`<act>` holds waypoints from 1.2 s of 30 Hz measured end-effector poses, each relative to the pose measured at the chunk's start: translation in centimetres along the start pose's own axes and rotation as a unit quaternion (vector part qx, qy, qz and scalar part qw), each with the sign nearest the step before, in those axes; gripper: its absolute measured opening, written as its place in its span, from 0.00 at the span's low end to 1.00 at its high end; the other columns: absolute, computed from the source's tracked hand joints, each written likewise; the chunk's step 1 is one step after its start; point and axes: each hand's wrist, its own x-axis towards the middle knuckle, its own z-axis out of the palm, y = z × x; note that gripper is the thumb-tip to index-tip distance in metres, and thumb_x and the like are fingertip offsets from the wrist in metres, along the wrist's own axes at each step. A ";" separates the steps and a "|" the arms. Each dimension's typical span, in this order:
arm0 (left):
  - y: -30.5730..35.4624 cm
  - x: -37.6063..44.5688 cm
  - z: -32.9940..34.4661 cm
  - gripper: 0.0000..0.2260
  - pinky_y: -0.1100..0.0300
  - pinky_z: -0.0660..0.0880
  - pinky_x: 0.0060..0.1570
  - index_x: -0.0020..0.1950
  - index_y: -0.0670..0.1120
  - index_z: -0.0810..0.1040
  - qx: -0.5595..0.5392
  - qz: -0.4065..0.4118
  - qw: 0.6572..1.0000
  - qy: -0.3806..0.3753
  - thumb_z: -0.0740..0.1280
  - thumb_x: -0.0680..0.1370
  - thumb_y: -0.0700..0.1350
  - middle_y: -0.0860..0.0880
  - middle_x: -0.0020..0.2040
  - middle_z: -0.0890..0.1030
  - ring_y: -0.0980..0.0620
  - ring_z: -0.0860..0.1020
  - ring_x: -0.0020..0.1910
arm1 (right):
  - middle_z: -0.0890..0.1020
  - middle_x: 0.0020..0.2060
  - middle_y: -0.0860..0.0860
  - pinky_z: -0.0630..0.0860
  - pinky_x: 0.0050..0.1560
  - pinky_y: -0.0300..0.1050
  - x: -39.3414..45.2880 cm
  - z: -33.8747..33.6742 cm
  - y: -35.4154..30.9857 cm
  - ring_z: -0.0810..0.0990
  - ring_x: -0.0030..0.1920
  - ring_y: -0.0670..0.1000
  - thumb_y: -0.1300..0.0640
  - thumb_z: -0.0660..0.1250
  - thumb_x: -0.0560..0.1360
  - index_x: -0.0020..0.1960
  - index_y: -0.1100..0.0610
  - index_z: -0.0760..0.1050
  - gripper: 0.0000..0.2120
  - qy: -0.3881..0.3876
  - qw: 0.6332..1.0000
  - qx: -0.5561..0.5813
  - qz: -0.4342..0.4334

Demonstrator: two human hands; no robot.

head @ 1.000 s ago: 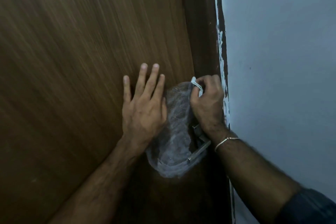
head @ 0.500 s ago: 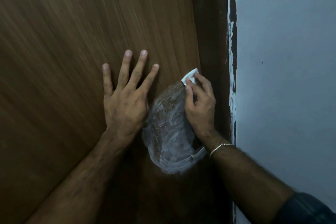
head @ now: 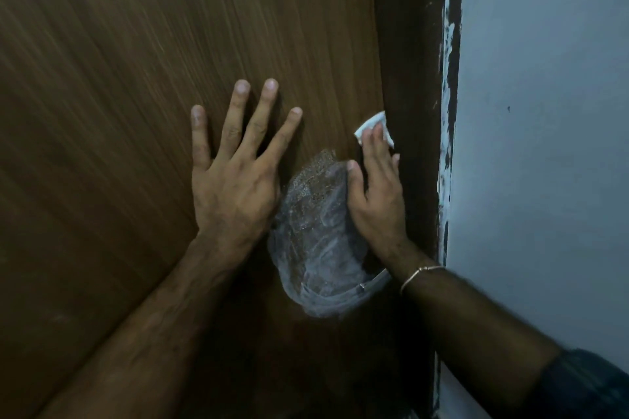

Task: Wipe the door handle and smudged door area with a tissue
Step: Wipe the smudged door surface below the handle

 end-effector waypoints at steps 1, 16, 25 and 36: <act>0.0 0.0 0.1 0.25 0.38 0.35 0.73 0.81 0.56 0.55 0.003 -0.002 1.000 0.004 0.41 0.83 0.55 0.50 0.82 0.49 0.46 0.45 0.81 | 0.51 0.80 0.50 0.44 0.79 0.55 0.3 0.0 -0.6 0.46 0.80 0.46 0.50 0.54 0.83 0.80 0.54 0.50 0.28 -0.002 1.000 0.000 -0.009; -0.4 -1.7 0.7 0.27 0.38 0.38 0.74 0.81 0.56 0.50 0.011 -0.020 1.000 0.020 0.54 0.83 0.50 0.50 0.82 0.47 0.47 0.44 0.81 | 0.46 0.80 0.51 0.48 0.77 0.64 -3.4 0.8 -2.1 0.43 0.80 0.49 0.47 0.54 0.82 0.81 0.57 0.47 0.32 -0.107 0.984 -0.078 -0.117; -0.7 -2.5 0.6 0.25 0.37 0.38 0.74 0.81 0.56 0.49 0.012 -0.023 1.000 0.003 0.49 0.84 0.53 0.49 0.82 0.47 0.46 0.44 0.81 | 0.45 0.80 0.52 0.45 0.77 0.65 -3.2 1.4 -3.6 0.42 0.80 0.51 0.45 0.54 0.81 0.80 0.57 0.45 0.34 -0.112 0.983 -0.079 -0.121; -1.2 -3.9 0.7 0.25 0.40 0.39 0.75 0.82 0.54 0.49 0.011 -0.033 0.999 0.011 0.50 0.84 0.51 0.49 0.82 0.47 0.48 0.45 0.81 | 0.44 0.80 0.52 0.44 0.77 0.65 -5.0 2.1 -4.2 0.42 0.80 0.50 0.44 0.56 0.81 0.80 0.58 0.45 0.35 -0.135 0.971 -0.129 -0.151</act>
